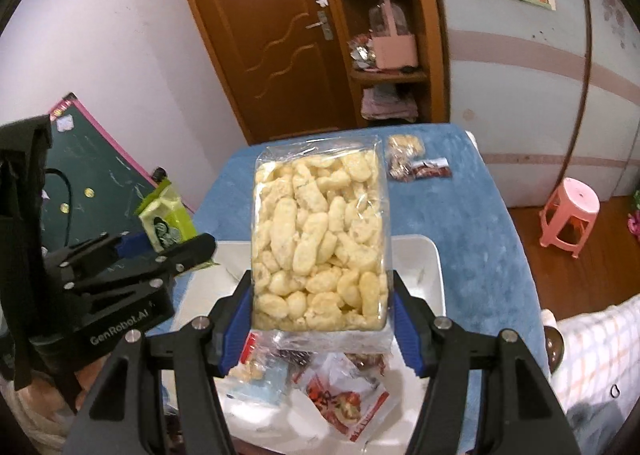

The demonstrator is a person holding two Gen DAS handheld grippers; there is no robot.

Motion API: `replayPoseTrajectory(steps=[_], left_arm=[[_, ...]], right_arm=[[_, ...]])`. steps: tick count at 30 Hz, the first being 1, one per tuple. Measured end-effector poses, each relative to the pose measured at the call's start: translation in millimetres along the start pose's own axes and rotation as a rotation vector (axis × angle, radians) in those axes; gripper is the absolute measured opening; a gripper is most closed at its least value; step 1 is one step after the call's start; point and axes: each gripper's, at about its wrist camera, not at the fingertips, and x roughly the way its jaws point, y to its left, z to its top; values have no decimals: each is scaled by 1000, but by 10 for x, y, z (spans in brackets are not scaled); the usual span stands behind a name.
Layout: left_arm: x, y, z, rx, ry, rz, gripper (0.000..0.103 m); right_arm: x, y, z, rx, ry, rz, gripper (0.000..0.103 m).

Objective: Organize snacks
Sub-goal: 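Lift the green pouch and puffed-snack bag over the white tray and release both, then move both tools back to the table toward the remaining snacks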

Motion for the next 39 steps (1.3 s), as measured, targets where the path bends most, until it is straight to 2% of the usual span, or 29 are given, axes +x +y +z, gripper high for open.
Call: replayPoseTrajectory(steps=[4, 10, 12, 13, 14, 15, 20, 39], left_arm=[[149, 34, -159, -11, 36, 12, 46], [407, 76, -281, -27, 98, 35, 48], [450, 86, -289, -37, 108, 35, 62], [456, 90, -288, -40, 107, 38, 76], [449, 93, -287, -43, 100, 43, 84], [431, 90, -287, -47, 82, 46, 85], [468, 75, -273, -43, 82, 47, 85], [653, 103, -324, -77, 154, 58, 85]], right_arm=[[143, -12, -126, -3, 39, -51, 63], [426, -70, -200, 19, 137, -51, 63], [498, -95, -197, 32, 157, -58, 63], [514, -99, -214, 38, 161, -63, 63], [531, -113, -214, 44, 162, -69, 64], [537, -123, -208, 47, 162, -73, 64], [581, -162, -203, 74, 155, -42, 70], [688, -154, -233, 88, 194, -34, 70]])
